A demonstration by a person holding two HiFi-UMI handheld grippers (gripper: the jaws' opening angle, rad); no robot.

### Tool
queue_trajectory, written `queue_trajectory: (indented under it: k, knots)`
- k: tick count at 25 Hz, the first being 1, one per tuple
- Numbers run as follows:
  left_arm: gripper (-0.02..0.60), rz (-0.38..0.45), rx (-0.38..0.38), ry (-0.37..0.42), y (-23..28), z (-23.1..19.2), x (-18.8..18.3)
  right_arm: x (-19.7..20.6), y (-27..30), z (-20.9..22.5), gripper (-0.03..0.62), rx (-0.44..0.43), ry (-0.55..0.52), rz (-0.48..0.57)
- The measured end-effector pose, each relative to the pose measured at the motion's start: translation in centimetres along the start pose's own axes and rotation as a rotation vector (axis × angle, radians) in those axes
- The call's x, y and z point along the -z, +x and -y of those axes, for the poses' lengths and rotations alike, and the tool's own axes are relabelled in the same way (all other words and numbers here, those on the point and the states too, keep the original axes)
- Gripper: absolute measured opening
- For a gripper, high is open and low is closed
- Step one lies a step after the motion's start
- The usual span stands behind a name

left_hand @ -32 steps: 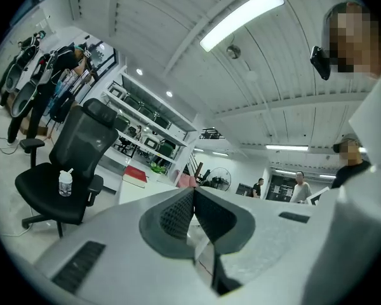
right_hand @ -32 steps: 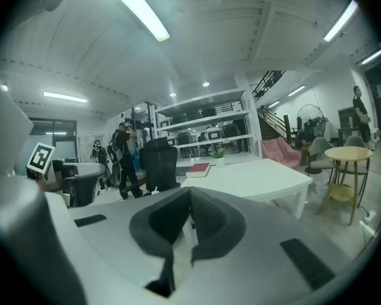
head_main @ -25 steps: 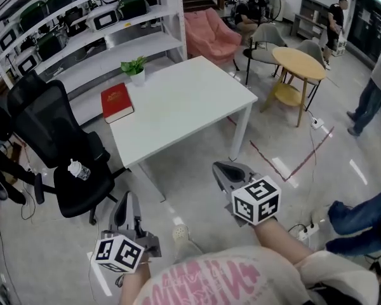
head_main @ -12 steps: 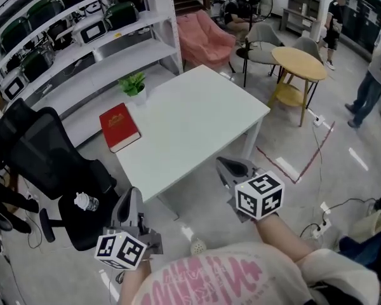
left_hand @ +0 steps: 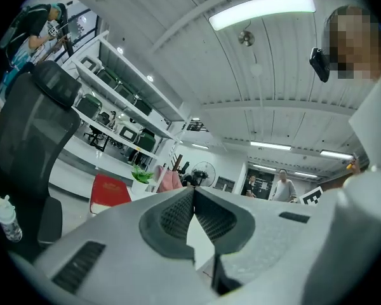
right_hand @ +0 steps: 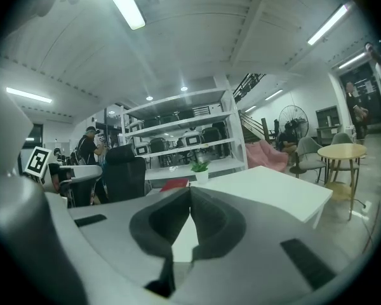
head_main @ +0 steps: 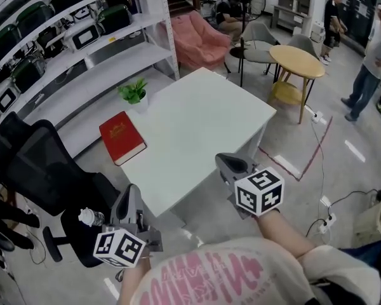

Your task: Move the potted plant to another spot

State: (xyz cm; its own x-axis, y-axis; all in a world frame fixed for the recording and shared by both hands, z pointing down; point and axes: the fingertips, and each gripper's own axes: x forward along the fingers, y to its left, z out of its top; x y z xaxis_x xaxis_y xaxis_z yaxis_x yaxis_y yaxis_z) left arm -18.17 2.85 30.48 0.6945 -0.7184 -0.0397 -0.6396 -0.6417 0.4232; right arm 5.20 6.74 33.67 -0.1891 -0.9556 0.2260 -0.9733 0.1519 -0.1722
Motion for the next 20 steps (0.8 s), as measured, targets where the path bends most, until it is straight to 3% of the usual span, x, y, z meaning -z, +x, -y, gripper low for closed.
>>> queue_trajectory:
  k: [6,20]
  knots:
    - [0.003,-0.002,0.017,-0.017,0.5,-1.2,-0.4,-0.2,1.6,-0.8,0.008,0.001,-0.014,-0.012]
    - [0.003,-0.013,-0.060,-0.057,2.0,-5.5,0.0,0.5,7.0,-0.7,0.006,-0.044,-0.028,-0.061]
